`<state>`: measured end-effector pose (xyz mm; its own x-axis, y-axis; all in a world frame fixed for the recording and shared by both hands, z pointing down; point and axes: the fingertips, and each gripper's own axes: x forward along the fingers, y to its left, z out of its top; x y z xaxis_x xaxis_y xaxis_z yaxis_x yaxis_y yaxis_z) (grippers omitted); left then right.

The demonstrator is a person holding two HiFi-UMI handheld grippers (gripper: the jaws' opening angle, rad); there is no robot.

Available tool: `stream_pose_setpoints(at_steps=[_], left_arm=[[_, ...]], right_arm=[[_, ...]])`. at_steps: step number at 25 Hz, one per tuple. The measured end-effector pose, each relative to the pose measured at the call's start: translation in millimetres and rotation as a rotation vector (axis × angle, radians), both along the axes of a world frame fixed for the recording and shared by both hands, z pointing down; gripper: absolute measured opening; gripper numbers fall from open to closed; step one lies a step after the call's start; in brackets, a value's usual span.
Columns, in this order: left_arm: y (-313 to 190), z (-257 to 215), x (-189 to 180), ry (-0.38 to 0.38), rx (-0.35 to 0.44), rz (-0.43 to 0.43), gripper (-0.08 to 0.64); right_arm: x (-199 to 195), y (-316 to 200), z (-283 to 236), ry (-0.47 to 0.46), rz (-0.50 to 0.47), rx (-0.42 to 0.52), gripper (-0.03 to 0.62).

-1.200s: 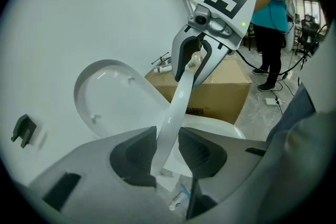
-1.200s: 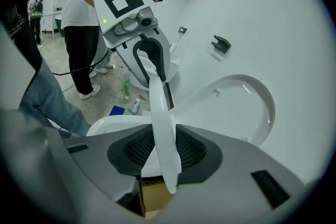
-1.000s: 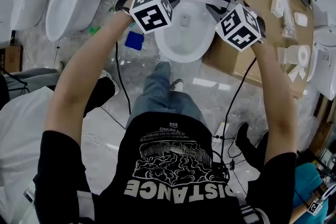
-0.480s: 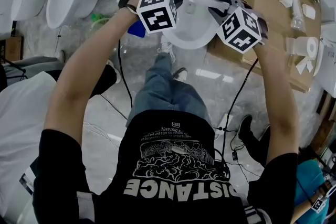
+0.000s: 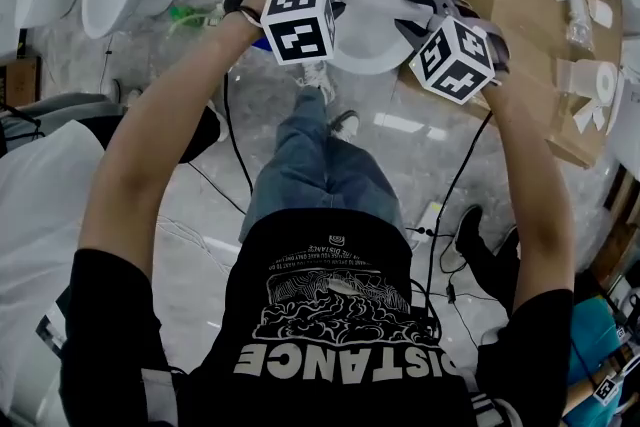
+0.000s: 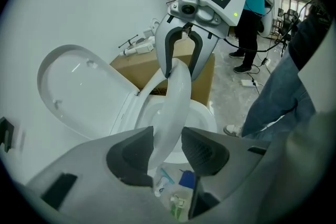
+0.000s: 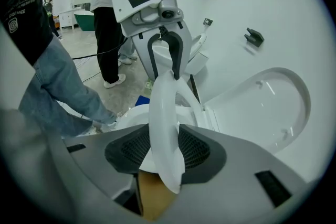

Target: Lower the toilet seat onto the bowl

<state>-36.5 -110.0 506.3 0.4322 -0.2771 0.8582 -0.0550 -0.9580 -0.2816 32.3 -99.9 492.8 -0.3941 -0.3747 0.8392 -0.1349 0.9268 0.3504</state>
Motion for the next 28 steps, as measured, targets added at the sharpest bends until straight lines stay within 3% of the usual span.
stream_pose_setpoints(at_steps=[10, 17, 28], left_arm=[[32.8, 43.3, -4.8, 0.004, -0.053, 0.007, 0.169], [42.7, 69.2, -6.2, -0.045, -0.004, 0.030, 0.169], [59.3, 114.1, -7.4, -0.091, 0.037, 0.067, 0.175]], right_arm=[[-5.1, 31.7, 49.2, 0.066, -0.059, -0.039, 0.186], [-4.9, 43.5, 74.1, 0.118, -0.095, -0.008, 0.189], [-6.5, 61.4, 121.2, 0.147, -0.125, -0.040, 0.212]])
